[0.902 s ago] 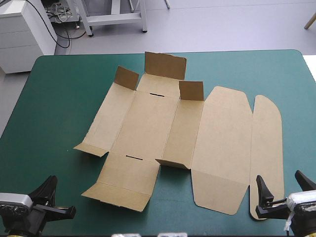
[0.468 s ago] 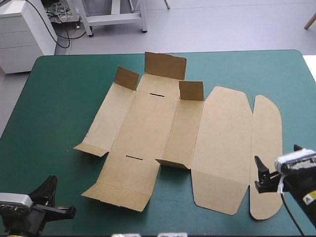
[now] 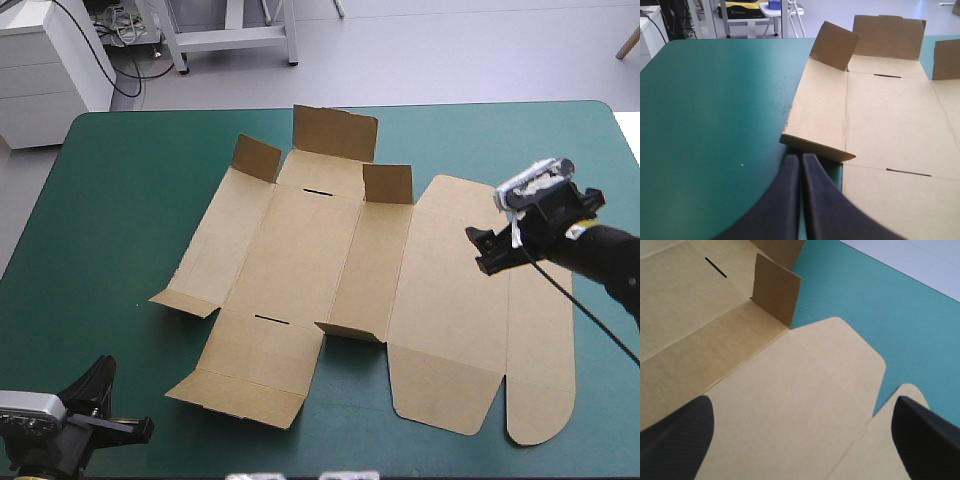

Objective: Fold the box

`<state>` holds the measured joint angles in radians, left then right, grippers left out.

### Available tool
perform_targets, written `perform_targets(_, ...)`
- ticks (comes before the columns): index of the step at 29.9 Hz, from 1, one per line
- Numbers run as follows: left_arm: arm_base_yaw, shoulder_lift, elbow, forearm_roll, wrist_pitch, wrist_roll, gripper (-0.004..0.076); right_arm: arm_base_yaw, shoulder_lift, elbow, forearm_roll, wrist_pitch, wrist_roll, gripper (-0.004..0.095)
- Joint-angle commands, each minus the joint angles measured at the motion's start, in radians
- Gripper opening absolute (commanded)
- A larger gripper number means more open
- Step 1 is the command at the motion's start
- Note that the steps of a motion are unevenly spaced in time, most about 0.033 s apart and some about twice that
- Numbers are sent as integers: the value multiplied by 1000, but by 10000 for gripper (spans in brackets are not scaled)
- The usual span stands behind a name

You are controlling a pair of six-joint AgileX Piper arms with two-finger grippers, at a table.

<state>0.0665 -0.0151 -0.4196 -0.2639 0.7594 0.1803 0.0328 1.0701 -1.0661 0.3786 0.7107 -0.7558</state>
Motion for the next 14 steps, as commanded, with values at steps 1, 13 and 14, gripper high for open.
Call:
perform_targets(1, -6, -11, -22, -21, -75, -1, -8, 1, 125, -142, 86, -20, -77, 881)
perform_targets(13, -6, -11, -22, -14, -75, -3, -8, 183, 586, -583, -23, -10, -123, 881)
perform_targets(14, -6, -11, -22, -14, -75, -3, -8, 190, 616, -614, -23, -8, -123, 881)
